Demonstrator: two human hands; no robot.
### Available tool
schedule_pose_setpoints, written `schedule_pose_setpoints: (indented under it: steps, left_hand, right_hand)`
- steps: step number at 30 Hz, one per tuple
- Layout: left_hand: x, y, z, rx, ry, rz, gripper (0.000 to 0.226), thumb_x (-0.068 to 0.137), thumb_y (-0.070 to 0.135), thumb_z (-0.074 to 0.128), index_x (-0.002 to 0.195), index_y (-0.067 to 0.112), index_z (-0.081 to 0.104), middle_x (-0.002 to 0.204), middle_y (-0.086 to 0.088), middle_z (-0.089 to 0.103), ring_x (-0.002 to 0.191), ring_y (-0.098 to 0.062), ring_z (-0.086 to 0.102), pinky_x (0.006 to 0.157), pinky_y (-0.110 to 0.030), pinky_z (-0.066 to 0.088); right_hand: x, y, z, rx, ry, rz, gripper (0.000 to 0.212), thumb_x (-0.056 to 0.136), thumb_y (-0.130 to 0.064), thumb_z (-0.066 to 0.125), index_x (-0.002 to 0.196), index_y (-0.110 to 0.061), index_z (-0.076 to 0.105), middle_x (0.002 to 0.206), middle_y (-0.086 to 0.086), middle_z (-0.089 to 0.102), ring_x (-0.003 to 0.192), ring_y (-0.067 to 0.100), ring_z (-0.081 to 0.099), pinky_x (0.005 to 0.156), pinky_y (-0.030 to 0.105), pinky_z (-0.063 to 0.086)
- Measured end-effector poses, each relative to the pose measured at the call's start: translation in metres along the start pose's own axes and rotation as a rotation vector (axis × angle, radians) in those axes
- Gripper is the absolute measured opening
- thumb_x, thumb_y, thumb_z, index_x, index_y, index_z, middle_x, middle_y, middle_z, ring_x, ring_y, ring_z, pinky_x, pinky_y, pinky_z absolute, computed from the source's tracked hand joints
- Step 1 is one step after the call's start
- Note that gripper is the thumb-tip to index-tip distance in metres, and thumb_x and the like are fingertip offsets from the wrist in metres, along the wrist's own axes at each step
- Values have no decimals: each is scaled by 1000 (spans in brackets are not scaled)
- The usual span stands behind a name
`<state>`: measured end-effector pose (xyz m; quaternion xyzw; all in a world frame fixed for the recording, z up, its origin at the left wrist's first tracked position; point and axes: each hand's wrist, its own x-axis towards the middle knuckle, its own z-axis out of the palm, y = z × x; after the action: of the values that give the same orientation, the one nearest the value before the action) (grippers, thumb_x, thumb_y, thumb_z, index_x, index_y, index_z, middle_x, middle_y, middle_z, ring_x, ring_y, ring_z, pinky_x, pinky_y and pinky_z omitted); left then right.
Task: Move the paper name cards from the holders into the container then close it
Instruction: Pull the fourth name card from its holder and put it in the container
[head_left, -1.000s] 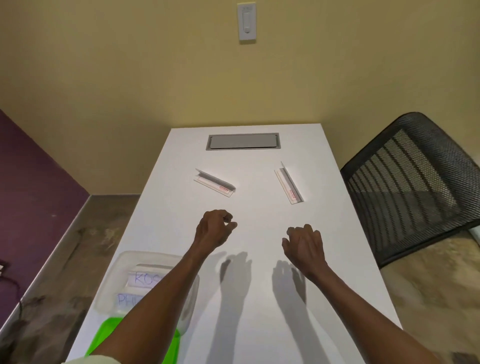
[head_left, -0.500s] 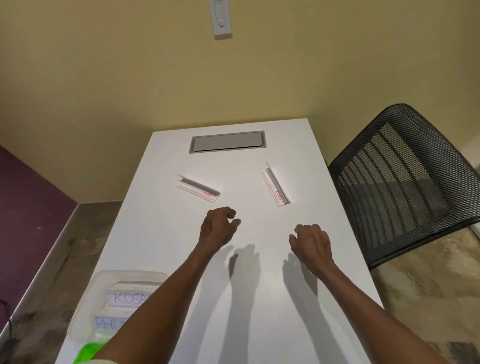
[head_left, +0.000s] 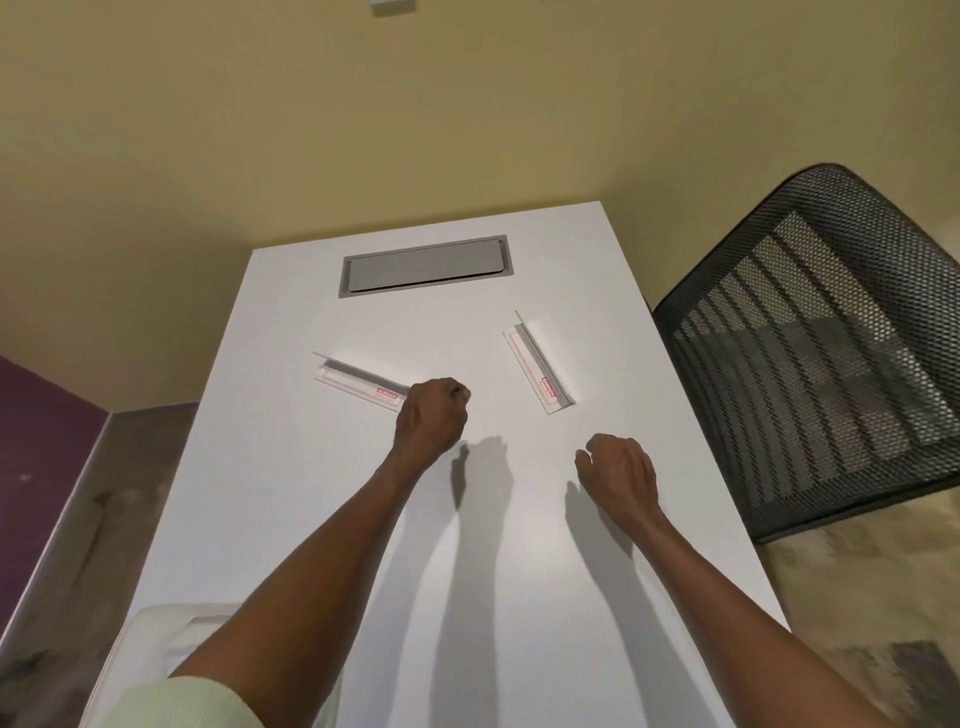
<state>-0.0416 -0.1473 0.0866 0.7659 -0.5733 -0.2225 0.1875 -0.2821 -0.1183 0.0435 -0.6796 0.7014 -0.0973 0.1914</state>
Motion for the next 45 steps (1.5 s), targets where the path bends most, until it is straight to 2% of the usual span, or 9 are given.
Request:
schedule_pose_setpoints:
  steps: [3,4,7,14,19,23,30,36,45]
  left_hand:
    - [24,2,9,45,-23,6,13,86,16,43,75,14,37,75,-1,59,76,-23,49,75,-37,51]
    - [31,4,11,37,-15,-6,23,86,17,43,78,12,64,75,-1,60,76,-23,50,75,-37,51]
    - [53,4,22,44,-6,25,26,87,19,43,80,15,68,81,-3,68,77,-23,53,72,-34,49]
    - [108,11,49,13,-39,44,26,90,14,42,89,10,68,92,-6,71,79,-21,54,68,-26,40]
    - [146,22,60,-55,-54,29,35,95,16,44,128,11,56,122,-9,65,112,-27,60,85,-23,41]
    - [178,33,66,13,-86,92,27,93,3,40,113,7,57,118,-17,64,110,-34,58,89,-32,42]
    - [214,48,83,63,-160,125,34,95,2,36,124,-13,47,132,-24,53,121,-38,48,98,-33,33]
    - [226,50,99,111,-221,167,37,98,4,32,129,-12,46,137,-25,47,122,-38,48,101,-43,37]
    - [235,49,111,33,-228,101,33,98,21,43,120,3,60,128,-14,61,124,-30,50,99,-29,35]
  right_hand:
    - [18,3,12,11,-4,42,30,84,-14,48,59,-11,33,55,9,43,62,30,40,54,33,28]
    - [24,3,15,7,-4,54,31,85,-13,47,57,-11,33,56,9,46,61,30,41,54,33,29]
    - [42,5,25,32,9,95,35,88,-11,43,56,-12,32,57,6,47,60,27,42,52,30,27]
    - [76,10,48,170,-41,193,30,92,-10,38,65,-3,49,76,15,66,78,34,59,60,33,40]
    - [91,9,58,254,-39,228,31,92,-11,40,66,0,53,77,16,67,78,35,59,66,38,46]
    - [104,10,63,317,-33,262,31,93,-11,42,74,4,62,77,15,68,77,33,60,67,38,47]
    - [127,16,71,401,-72,319,32,89,-13,43,76,8,63,79,16,71,79,33,64,71,40,54]
    - [136,18,74,486,-92,330,35,90,-18,44,74,3,67,72,8,73,73,28,67,72,38,55]
    - [141,15,74,590,-100,345,38,92,-25,47,71,-3,69,69,1,74,62,16,66,68,34,54]
